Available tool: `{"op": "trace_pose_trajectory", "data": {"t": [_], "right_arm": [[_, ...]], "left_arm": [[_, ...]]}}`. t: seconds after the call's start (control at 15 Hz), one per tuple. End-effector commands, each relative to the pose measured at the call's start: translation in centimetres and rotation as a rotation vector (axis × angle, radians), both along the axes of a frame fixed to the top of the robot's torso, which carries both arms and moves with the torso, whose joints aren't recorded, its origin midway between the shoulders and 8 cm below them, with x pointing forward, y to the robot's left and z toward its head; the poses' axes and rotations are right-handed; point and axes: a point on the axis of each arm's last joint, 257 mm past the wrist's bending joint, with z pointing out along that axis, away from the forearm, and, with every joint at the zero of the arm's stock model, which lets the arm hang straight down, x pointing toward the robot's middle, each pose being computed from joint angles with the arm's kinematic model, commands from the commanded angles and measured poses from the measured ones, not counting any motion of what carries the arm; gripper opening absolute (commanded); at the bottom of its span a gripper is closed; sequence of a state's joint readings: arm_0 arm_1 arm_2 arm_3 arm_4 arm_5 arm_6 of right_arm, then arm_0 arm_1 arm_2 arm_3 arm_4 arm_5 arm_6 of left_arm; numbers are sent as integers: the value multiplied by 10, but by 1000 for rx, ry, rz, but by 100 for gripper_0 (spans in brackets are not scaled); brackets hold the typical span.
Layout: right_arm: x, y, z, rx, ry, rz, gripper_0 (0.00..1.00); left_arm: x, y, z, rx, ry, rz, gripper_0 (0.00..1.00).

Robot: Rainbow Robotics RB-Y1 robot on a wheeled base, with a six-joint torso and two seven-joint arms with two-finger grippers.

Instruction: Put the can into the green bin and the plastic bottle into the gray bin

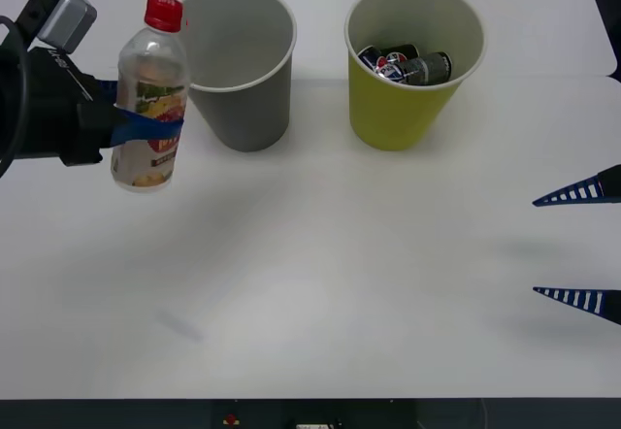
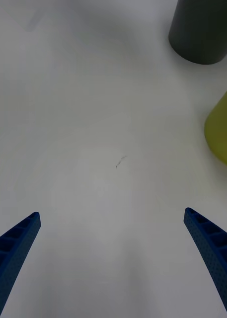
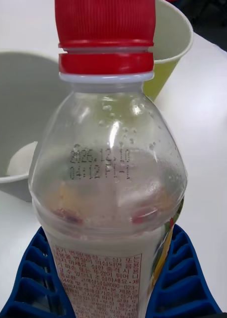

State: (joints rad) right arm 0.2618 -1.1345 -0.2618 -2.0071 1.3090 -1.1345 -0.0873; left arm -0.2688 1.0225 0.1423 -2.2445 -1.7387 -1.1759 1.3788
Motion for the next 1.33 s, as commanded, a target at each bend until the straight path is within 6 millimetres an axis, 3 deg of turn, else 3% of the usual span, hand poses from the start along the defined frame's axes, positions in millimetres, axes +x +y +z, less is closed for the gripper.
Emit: {"op": "trace_pose_trajectory", "data": {"t": [0.07,0.27,0.47,0.8,1.2,1.27,1.33], "right_arm": [[0,0,0,0,0,0,100],[0,0,0,0,0,0,100],[0,0,0,0,0,0,100],[0,0,0,0,0,0,100],[0,0,0,0,0,0,100],[0,0,0,0,0,0,100],[0,0,0,0,0,0,100]], "left_arm": [[26,4,31,33,-28,4,0],[69,-4,66,39,-42,15,0],[107,-12,83,51,-16,41,0],[145,-25,78,68,43,76,0],[157,-35,70,55,62,59,0],[157,-37,70,58,57,51,4],[156,-39,69,64,53,39,72]]}}
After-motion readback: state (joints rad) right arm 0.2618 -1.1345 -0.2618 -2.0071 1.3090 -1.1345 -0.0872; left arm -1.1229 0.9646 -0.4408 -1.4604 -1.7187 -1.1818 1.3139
